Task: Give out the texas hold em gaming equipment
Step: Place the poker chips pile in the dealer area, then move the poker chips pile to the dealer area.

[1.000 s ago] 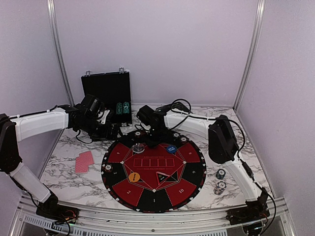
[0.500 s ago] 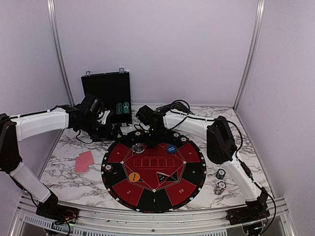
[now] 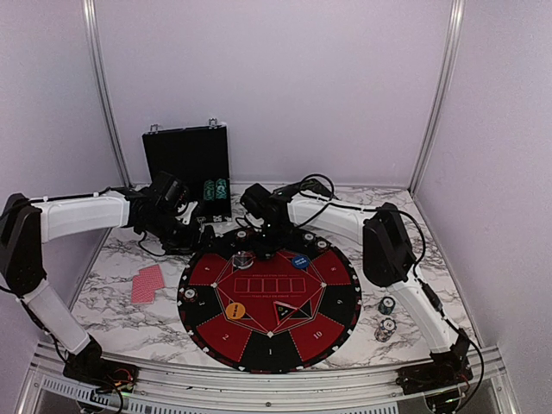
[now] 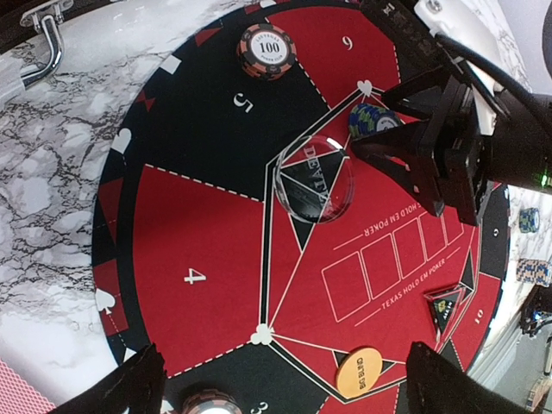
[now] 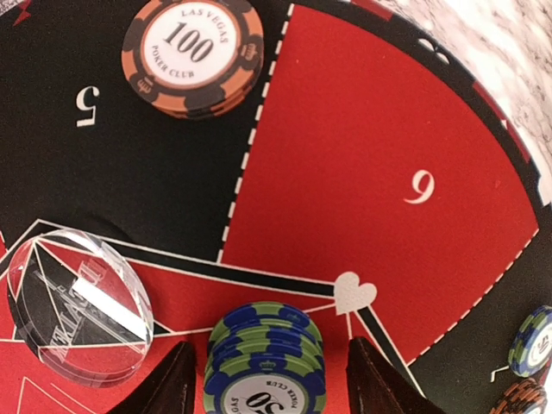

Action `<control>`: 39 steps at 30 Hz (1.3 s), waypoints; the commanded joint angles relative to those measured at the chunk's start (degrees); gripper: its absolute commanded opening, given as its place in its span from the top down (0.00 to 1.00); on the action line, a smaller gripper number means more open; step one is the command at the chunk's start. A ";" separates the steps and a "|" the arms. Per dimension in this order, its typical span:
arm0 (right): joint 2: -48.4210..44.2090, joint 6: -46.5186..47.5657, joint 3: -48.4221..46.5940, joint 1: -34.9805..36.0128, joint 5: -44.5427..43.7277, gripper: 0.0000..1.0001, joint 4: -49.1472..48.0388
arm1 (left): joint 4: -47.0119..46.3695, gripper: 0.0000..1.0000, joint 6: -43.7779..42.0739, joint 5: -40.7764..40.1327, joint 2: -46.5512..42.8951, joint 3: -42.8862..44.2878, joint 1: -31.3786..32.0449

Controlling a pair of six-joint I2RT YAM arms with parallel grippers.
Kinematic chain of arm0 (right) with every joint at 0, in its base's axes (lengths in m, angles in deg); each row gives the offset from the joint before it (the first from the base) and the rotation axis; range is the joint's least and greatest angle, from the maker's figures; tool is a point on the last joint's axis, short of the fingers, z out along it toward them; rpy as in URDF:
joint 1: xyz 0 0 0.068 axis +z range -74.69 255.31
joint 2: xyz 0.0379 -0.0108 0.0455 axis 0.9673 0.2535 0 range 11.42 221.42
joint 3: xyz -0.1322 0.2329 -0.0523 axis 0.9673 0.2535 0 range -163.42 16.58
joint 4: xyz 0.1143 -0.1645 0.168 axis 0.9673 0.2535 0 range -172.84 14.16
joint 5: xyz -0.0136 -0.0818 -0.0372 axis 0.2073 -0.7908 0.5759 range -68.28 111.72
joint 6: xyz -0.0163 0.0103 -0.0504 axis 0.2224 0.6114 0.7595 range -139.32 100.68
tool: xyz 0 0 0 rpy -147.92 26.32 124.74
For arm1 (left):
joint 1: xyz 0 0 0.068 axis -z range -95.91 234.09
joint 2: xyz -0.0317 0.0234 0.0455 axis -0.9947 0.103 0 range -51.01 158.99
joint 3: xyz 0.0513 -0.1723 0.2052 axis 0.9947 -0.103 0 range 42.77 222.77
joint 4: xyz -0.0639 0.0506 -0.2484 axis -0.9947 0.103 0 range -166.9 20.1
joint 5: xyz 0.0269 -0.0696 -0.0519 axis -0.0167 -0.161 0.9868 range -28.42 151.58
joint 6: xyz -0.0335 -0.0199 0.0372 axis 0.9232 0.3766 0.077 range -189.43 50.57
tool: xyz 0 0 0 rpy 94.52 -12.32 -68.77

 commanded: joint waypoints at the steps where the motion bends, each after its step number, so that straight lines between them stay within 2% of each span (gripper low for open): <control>1: -2.86 0.92 -2.41 -0.95 1.00 0.41 -1.20 | 0.38 0.01 0.42 -1.03 1.48 2.03 0.96; 8: -10.79 1.34 0.95 -2.11 -1.23 0.40 -2.35 | 3.57 0.01 0.33 -6.13 4.35 7.19 3.83; 16: -29.04 0.29 20.80 -6.81 -2.84 0.40 -11.18 | 10.10 0.09 -0.52 -15.06 13.27 18.01 9.91; 23: -40.17 -0.77 33.73 -9.13 -3.40 0.40 -15.08 | 16.11 0.16 -1.33 -20.91 24.86 33.33 14.60; 31: -46.24 -1.30 40.54 -9.48 -3.93 0.39 -16.27 | 22.09 0.22 -2.07 -24.36 36.52 48.60 17.50; 39: -49.96 -2.05 43.84 -10.38 -5.44 0.39 -16.54 | 25.35 0.25 -2.50 -24.58 44.22 57.99 18.02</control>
